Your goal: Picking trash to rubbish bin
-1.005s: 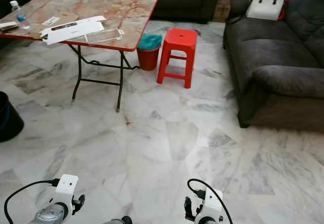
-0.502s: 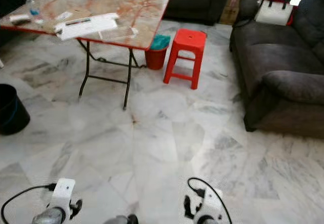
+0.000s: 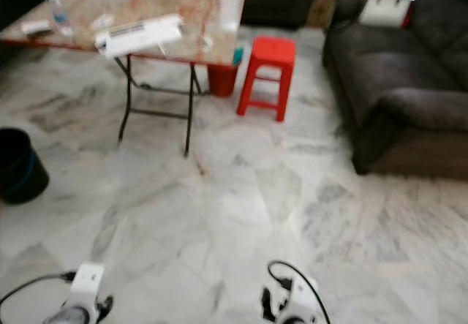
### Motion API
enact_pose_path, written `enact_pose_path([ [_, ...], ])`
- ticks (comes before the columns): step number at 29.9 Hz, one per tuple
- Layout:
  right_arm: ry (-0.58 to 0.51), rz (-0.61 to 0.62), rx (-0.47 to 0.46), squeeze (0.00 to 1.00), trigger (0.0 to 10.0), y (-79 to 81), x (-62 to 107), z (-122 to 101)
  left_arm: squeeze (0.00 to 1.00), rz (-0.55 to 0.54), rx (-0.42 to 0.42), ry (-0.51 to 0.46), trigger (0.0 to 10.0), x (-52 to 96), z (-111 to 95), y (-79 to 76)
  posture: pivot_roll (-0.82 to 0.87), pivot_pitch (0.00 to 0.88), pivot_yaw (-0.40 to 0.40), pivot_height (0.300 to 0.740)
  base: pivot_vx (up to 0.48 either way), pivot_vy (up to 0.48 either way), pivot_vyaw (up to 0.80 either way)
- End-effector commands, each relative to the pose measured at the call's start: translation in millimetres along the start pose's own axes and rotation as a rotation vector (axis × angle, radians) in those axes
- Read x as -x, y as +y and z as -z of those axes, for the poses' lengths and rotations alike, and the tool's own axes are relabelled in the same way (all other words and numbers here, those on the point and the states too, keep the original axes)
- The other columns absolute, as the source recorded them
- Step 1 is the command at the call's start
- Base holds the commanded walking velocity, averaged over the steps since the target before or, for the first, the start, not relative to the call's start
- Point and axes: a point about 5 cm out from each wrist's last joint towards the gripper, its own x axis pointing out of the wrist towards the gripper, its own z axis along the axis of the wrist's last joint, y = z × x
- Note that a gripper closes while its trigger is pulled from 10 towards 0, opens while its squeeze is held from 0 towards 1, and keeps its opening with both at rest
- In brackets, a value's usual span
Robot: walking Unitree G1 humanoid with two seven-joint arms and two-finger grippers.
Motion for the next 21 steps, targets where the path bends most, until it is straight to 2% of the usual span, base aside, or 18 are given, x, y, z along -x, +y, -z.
enact_pose_path([
  [1,0.003,0.03,0.0,0.0,10.0,-10.9,2.5,1.0,0.0,0.017,-0.001,0.023,10.0,0.2,4.4,-7.3,0.12,0.102,-0.019,0.74,0.0,0.48,0.0],
  [4,0.002,0.029,-0.001,0.0,10.0,-10.5,2.3,0.7,0.0,0.017,-0.005,0.025,10.0,0.1,4.3,-7.4,0.12,0.102,-0.018,0.74,0.0,0.48,0.0],
  [10,-0.013,0.025,-0.009,0.0,10.0,-9.1,0.9,-3.7,0.0,0.01,-0.024,-0.021,10.0,-1.8,-7.5,-5.8,0.12,0.103,-0.019,0.74,0.0,0.0,0.0],
  [11,-0.042,0.023,0.011,0.0,10.0,-7.7,-1.5,-12.8,0.0,0.015,-0.041,-0.105,10.0,-4.4,-29.5,-6.5,0.13,0.103,-0.019,0.74,0.0,0.0,0.0],
  [13,-0.088,0.013,0.032,0.0,10.0,-5.0,-4.3,-25.5,0.0,0.017,-0.048,-0.183,10.0,-5.8,-50.3,-7.6,0.13,0.103,-0.019,0.74,0.0,0.0,0.0],
  [17,-0.194,-0.008,0.067,0.0,10.0,1.4,-9.1,-55.0,0.0,0.027,-0.051,-0.32,10.0,-5.8,-88.5,-14.3,0.12,0.104,-0.018,0.74,0.0,0.0,0.0],
  [18,-0.194,-0.008,0.067,0.0,10.0,1.4,-9.1,-55.0,0.0,0.027,-0.051,-0.32,10.0,-5.8,-88.5,-14.3,0.12,0.104,-0.018,0.74,0.0,0.0,0.0],
  [20,-0.321,-0.028,0.081,0.0,10.0,10.0,-11.9,-89.6,0.0,0.019,0.002,-0.51,10.0,0.6,-138.0,-18.5,0.12,0.105,-0.016,0.74,0.0,0.0,0.0],
  [21,-0.353,-0.037,0.084,0.0,10.0,13.2,-12.2,-98.0,0.0,0.014,0.016,-0.548,10.0,2.7,-147.6,-18.0,0.12,0.105,-0.016,0.74,0.0,0.0,0.0],
])
